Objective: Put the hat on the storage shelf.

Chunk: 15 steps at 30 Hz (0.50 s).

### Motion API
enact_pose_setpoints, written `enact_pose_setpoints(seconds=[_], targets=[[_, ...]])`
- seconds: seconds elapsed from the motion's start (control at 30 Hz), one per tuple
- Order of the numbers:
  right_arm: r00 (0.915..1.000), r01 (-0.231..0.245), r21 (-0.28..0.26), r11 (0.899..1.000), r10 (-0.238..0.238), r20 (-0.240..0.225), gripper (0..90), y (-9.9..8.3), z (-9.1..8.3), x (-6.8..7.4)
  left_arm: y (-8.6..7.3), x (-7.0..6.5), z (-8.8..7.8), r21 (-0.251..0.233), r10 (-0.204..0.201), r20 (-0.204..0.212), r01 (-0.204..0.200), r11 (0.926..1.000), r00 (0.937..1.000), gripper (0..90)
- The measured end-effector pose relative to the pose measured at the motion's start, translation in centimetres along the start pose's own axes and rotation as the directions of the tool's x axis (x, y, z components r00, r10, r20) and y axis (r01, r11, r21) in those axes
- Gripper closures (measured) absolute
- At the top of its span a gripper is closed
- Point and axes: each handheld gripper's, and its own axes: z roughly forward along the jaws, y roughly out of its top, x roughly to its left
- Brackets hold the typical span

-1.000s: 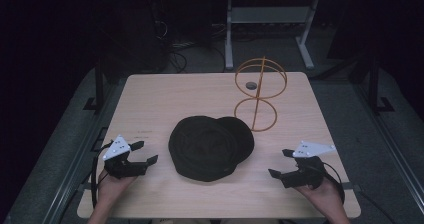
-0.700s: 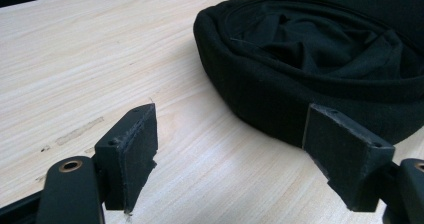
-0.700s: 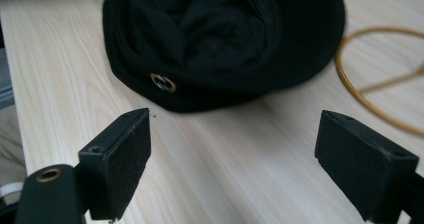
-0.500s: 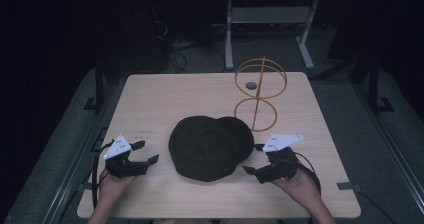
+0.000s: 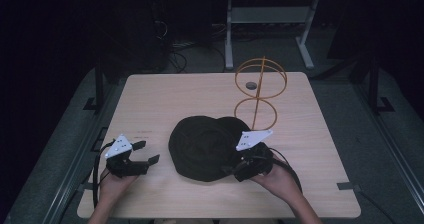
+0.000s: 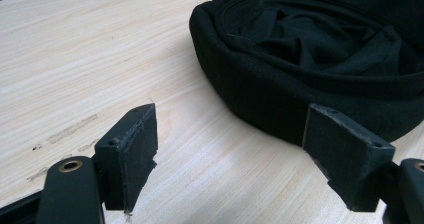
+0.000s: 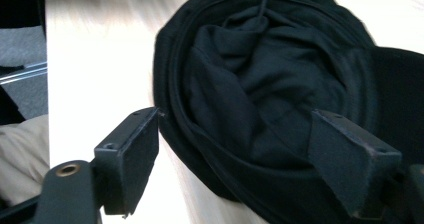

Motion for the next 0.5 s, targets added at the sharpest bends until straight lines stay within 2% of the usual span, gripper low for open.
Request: enact_pose_setpoints(seconds=[0.33,0.5], targets=[[0.9969,0.063,0.041,0.997,-0.061,-0.050,31.4,1.7,2.7,1.2,0.0,0.1,-0.1,0.001,-0.003,-0.002,0.003,1.0000,1.0000,21.7],[0.9950,0.078,0.070,0.994,-0.073,-0.067,36.3,2.2,4.0,1.8,0.0,0.1,-0.1,0.000,-0.003,0.000,0.003,1.0000,1.0000,21.7]])
